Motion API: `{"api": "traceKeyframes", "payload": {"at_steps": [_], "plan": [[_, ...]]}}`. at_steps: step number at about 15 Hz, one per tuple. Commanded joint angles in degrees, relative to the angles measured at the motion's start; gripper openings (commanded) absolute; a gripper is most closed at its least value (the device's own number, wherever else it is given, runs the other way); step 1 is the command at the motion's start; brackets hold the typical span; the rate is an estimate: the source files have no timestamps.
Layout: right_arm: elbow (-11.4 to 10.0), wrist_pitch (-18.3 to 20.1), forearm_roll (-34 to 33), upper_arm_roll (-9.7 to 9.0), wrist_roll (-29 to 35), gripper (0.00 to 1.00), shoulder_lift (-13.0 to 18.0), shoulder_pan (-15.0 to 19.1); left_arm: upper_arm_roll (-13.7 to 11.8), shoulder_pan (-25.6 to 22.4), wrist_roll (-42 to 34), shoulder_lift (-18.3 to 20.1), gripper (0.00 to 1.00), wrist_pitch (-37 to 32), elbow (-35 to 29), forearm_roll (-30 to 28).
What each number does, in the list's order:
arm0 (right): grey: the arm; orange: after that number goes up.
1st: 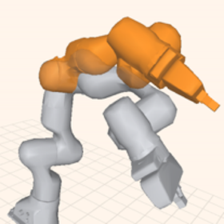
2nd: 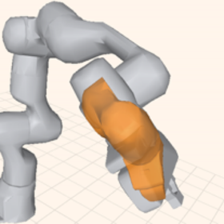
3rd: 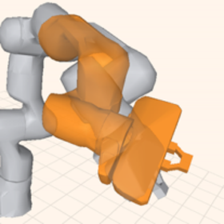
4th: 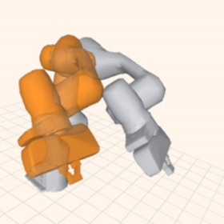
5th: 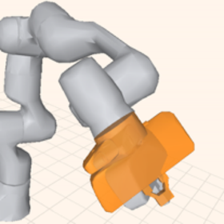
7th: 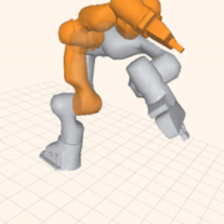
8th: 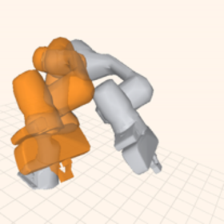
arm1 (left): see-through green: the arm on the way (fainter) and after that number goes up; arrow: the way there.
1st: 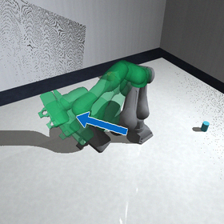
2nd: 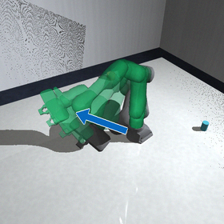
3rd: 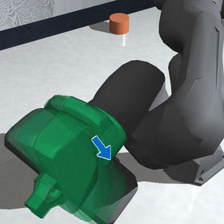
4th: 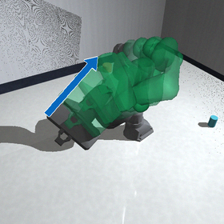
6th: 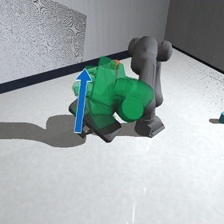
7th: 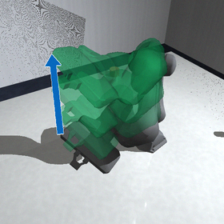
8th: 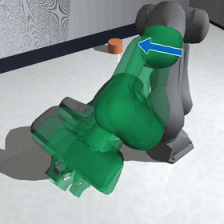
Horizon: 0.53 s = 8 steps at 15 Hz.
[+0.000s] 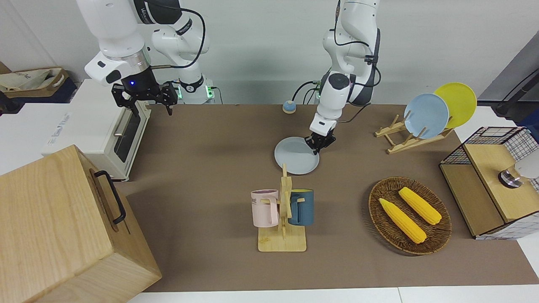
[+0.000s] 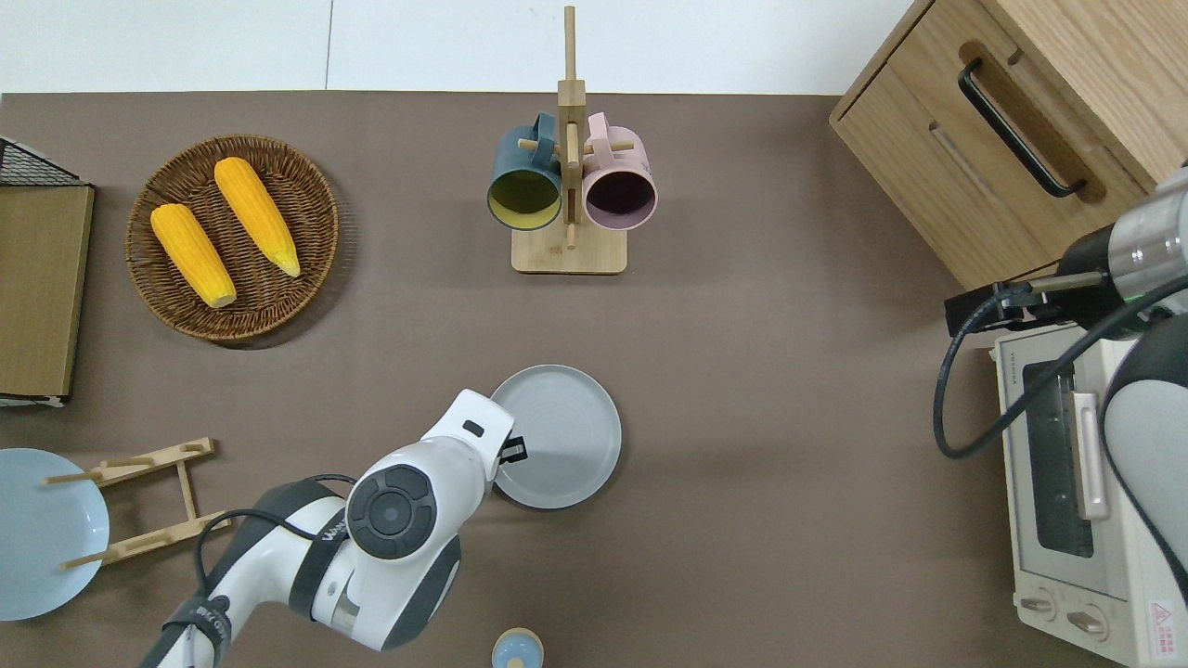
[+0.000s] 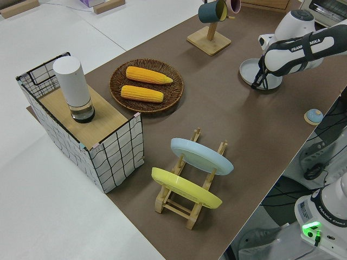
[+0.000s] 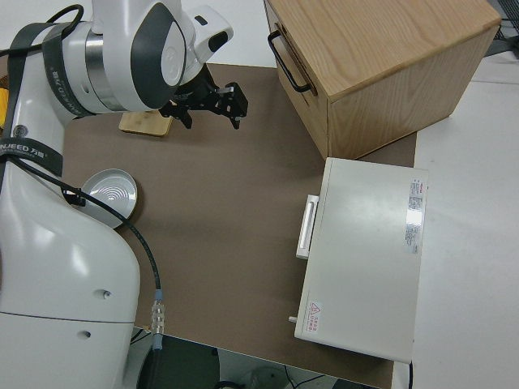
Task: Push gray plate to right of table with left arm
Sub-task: 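Push the gray plate across the table toward the toaster oven with the left gripper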
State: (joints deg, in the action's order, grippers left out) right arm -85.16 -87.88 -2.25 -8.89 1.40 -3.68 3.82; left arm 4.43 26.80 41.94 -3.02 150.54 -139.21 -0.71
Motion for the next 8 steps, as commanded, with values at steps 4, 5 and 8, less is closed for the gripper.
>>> {"api": "traceKeyframes", "payload": {"at_steps": [4,5,8], "plan": [[0.08,0.60,0.40,0.01,0.18,0.983,0.34,0.04,0.14,8.08,13.59,-9.28,0.00,-4.73,8.86,4.67],[0.08,0.60,0.40,0.01,0.18,0.983,0.34,0.04,0.14,9.05,15.08,-9.63,0.00,-4.73,9.74,4.76],[0.08,0.60,0.40,0.01,0.18,0.983,0.34,0.04,0.14,11.86,18.16,-11.83,0.00,-5.69,12.55,4.76]]}}
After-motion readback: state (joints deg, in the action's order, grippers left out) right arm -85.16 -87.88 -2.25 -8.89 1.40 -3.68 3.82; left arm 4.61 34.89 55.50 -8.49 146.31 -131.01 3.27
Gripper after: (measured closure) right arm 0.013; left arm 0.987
